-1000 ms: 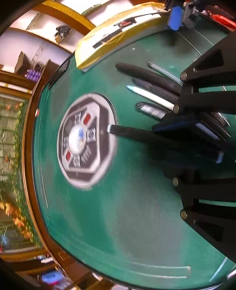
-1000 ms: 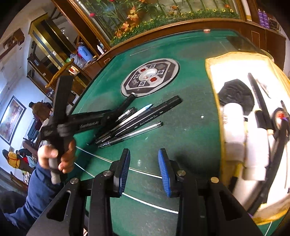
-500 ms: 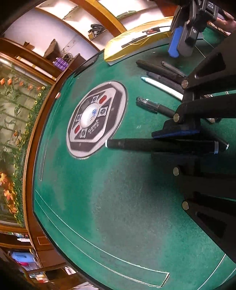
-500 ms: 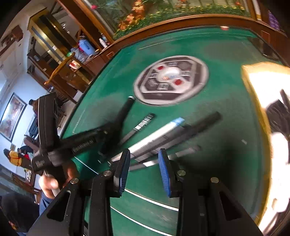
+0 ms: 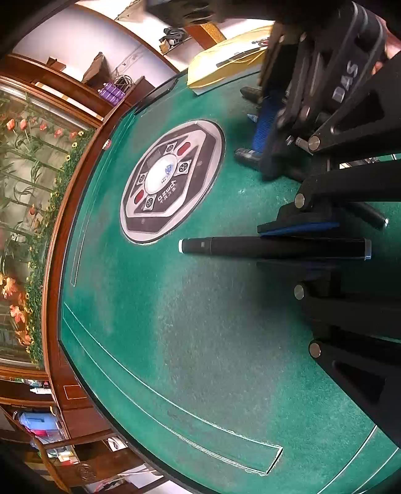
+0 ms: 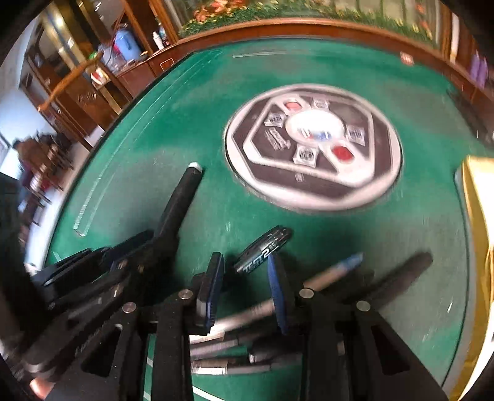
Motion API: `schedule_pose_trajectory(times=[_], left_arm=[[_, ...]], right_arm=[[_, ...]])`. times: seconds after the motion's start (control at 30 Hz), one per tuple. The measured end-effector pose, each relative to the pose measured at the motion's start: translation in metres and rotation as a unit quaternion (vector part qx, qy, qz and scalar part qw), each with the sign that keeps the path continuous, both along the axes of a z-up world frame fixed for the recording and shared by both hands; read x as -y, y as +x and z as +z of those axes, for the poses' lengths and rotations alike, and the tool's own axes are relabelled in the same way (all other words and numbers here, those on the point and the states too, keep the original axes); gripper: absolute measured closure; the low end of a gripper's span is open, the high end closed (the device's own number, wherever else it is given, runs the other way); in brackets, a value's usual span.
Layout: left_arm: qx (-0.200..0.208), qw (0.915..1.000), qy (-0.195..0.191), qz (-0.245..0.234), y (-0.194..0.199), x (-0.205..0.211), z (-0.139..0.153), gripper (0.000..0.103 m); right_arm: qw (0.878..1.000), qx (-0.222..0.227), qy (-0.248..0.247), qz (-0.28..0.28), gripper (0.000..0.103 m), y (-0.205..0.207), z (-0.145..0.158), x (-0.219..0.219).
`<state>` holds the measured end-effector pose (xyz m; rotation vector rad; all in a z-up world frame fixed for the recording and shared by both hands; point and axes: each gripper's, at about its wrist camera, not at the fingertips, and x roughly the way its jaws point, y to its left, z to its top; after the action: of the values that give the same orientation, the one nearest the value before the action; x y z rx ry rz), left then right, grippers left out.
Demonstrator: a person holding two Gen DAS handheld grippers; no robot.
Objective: Organize rigid objects
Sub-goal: 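Grasp a black marker with the left tool while the right tool grasps a black pen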
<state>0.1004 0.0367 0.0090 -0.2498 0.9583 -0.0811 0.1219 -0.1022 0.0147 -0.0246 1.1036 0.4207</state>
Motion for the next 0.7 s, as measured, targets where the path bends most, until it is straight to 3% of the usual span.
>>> schedule_pose_trajectory(times=[0.1,0.17,0.33,0.53,0.7], left_arm=[[0.001,1.0,0.004,0.0,-0.001,0.001,0.0,0.088],[0.003,0.9999,0.01,0.0,-0.002,0.002,0.0,0.088],[0.009,0.9996,0.025,0.001,-0.003,0.006,0.001,0.088],[0.022,0.9996,0.019,0.001,-0.005,0.006,0.004,0.088],[0.031,0.9992,0.023,0.004,-0.006,0.007,0.007,0.088]], right_arm=[[0.998,0.032,-0.042,0.028,0.082,-0.001,0.0,-0.013],[0.998,0.043,-0.034,0.035,0.084,-0.002,-0.001,-0.009],[0.997,0.061,0.048,0.015,0.088,-0.003,0.003,0.012],[0.985,0.074,0.154,0.007,0.089,-0.009,0.008,0.04],[0.98,0.073,0.186,0.009,0.089,-0.01,0.01,0.052]])
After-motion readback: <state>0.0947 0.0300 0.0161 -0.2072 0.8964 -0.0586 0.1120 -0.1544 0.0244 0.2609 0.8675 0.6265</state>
